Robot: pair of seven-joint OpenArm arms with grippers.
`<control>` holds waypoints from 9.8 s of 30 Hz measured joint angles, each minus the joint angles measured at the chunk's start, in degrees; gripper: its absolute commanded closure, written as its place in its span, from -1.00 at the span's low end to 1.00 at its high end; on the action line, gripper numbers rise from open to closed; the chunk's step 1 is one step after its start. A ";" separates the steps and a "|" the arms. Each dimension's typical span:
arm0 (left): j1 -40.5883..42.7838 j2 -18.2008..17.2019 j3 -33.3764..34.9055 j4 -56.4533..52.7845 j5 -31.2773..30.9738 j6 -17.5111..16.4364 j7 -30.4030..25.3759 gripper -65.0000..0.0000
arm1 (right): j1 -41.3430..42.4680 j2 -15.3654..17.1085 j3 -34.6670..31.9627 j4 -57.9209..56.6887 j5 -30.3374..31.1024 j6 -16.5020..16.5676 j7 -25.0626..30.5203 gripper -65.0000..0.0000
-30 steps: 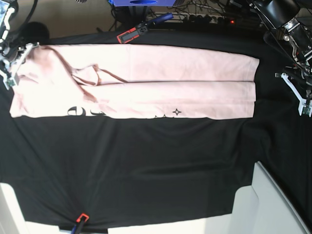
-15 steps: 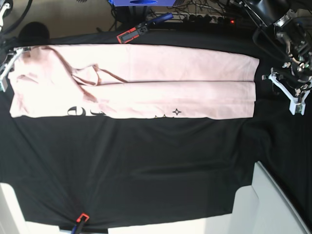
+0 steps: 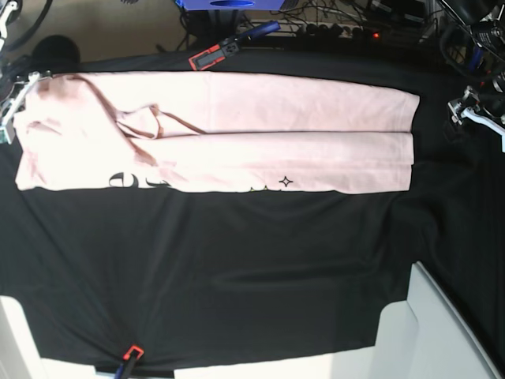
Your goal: Fold the T-shirt properly
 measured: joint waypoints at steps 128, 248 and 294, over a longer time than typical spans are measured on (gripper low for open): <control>-4.11 10.23 75.23 16.74 -1.09 23.21 -9.18 0.27 | -2.71 -1.07 -4.83 1.60 0.00 0.00 0.20 0.99; 16.41 -10.38 25.40 8.07 -1.33 22.95 -9.46 1.00 | 8.15 -4.74 -51.41 6.47 -0.09 -0.22 -23.28 -0.68; 15.32 -10.40 25.40 6.34 -1.14 22.99 -9.42 1.00 | 17.27 -9.90 -56.76 -13.07 -0.07 -0.22 -21.86 1.00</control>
